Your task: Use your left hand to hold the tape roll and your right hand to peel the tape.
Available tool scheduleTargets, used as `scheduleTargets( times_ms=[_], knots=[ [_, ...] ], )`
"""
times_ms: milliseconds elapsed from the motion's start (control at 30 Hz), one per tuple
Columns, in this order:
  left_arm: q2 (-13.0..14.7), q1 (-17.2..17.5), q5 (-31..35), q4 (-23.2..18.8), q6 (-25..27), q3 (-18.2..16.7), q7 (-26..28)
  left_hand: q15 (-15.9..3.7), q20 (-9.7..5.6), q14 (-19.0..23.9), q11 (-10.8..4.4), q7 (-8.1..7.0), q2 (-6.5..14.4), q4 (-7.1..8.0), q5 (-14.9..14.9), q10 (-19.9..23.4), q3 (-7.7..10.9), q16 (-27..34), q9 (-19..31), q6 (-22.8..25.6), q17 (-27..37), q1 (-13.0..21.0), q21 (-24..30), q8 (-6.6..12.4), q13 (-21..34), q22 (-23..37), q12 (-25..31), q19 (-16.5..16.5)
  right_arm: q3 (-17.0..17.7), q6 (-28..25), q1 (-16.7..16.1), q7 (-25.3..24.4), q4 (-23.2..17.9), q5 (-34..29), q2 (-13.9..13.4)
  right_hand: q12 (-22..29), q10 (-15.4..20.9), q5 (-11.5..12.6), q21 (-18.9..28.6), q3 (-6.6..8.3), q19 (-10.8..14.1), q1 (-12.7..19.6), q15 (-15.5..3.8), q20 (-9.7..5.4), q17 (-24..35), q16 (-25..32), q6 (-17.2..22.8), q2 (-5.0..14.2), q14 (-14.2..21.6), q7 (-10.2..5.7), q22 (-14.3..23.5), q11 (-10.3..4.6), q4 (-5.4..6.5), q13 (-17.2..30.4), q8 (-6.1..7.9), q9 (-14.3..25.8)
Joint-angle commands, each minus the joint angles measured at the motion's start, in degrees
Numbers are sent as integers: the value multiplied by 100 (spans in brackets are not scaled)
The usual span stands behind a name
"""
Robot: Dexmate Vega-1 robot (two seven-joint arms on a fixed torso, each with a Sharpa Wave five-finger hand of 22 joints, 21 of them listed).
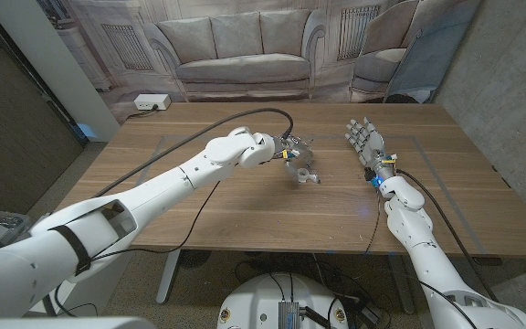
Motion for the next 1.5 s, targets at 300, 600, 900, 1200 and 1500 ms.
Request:
scheduleTargets(
  times_ms=[300, 600, 900, 1200, 1500],
  knots=[
    [-12, -2, 541, 14, -19, 164, 251, -74, -20, 166, -48, 9, -4, 6, 18, 197, -8, 61, 14, 301, 11, 211, 26, 83, 32, 24, 63, 154, 61, 43, 83, 46, 170, 41, 5, 32, 67, -2, -14, -23, 38, 16, -20, -381, 15, 27, 76, 190, 69, -42, 27, 11, 13, 18, 26, 8],
    [22, 92, 692, 63, -68, 150, 686, -87, -82, 209, -70, 2, 12, -16, 11, 249, -5, 51, 23, 468, 8, 346, 44, 116, 34, 23, 52, 248, 68, 50, 121, 45, 219, 24, -1, 47, 110, -2, -7, -30, 62, 17, -14, -372, 14, 37, 113, 185, 107, -46, 27, 13, 12, 18, 36, 8],
    [47, 206, 959, 15, 15, 124, 1074, -338, -226, 653, -181, 6, 293, 19, -73, 776, 81, 117, 63, 1815, 40, 749, 126, 588, 38, 38, 107, 546, 68, 54, 149, 50, 257, 20, 2, 42, 108, -1, -7, -35, 68, 17, -21, -371, 14, 37, 126, 184, 119, -52, 27, 7, 11, 18, 35, 8],
    [32, 259, 965, 31, 12, 76, 1130, -480, -299, 889, -370, 310, 771, 22, -341, 1124, 318, 98, 114, 3234, 66, 1261, 171, 1166, 37, 44, 67, 684, 68, 45, 142, 16, 222, 5, -3, 44, 120, 0, -8, -38, 71, 18, -17, -372, 13, 32, 129, 186, 118, -50, 27, 10, 11, 18, 31, 8],
    [75, 383, 1104, -66, 162, 14, 1316, -526, -340, 988, -422, 506, 1019, 58, -584, 1309, 446, 101, 273, 3611, 80, 1407, 209, 1450, 34, 48, 51, 766, 61, 50, 169, 13, 236, 3, 3, 43, 122, 1, -10, -40, 71, 22, -21, -370, 12, 29, 126, 187, 121, -41, 27, 14, 9, 18, 26, 8]
  ],
)
